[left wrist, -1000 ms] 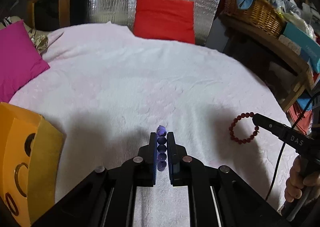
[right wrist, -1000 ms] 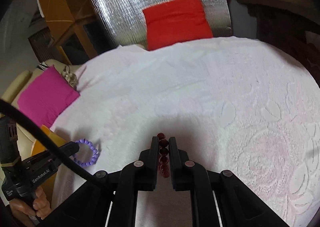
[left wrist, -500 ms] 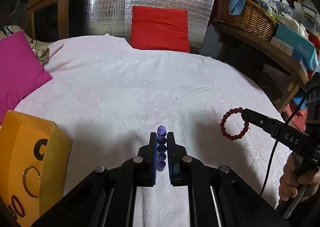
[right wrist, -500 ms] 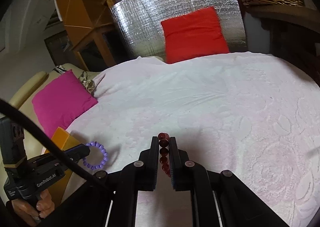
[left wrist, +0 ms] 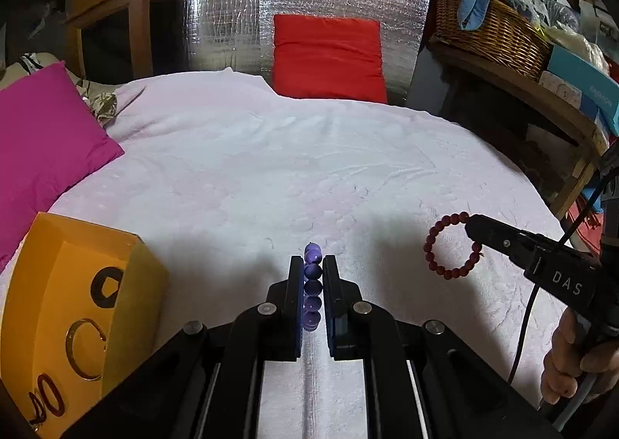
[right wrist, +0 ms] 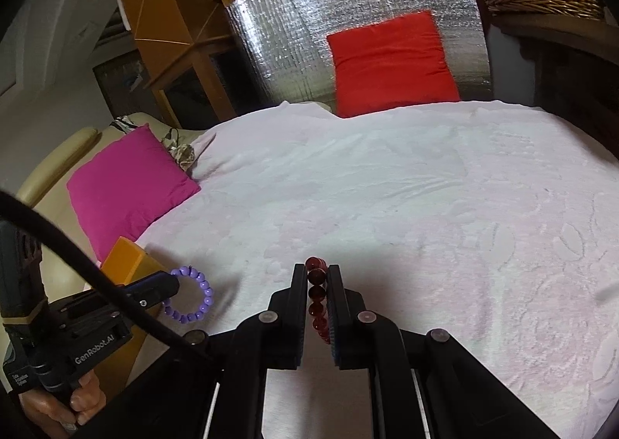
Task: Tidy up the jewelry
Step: 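Carry the purple and red bracelets toward the orange box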
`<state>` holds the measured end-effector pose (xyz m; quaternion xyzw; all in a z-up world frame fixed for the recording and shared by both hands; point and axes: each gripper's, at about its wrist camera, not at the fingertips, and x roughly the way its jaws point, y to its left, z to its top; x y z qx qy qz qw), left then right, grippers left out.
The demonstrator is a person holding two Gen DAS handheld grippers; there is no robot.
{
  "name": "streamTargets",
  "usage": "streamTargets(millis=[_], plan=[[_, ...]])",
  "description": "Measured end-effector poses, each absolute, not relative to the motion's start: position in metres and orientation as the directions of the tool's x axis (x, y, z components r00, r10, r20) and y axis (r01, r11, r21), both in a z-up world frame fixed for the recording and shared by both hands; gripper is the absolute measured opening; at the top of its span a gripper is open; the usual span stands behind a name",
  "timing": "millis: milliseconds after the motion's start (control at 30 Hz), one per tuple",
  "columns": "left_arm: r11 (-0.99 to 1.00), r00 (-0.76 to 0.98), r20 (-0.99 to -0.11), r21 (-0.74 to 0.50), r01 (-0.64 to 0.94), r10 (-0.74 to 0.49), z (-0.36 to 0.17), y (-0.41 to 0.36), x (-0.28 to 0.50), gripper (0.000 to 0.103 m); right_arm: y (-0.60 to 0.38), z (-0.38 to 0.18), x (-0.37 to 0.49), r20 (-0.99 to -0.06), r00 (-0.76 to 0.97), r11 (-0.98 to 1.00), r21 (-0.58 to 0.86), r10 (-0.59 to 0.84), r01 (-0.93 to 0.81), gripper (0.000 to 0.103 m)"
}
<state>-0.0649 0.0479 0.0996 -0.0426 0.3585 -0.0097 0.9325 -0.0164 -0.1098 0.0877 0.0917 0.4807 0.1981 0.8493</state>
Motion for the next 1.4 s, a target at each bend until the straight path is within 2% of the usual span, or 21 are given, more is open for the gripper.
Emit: streamTargets(millis=[633,1400], plan=[[0.995,0.781,-0.624,-0.083,-0.062,-0.003,0.117,0.077,-0.086,0.01,-0.064,0.087,-0.029,-0.768,0.449,0.884,0.338,0.458,-0.323,0.011],[0.978,0.84,-0.539,-0.136,-0.156,0.06,0.15,0.114,-0.123,0.01,-0.022,0.092,-0.047,-0.745,0.421,0.844,0.361,0.517,-0.397,0.011]])
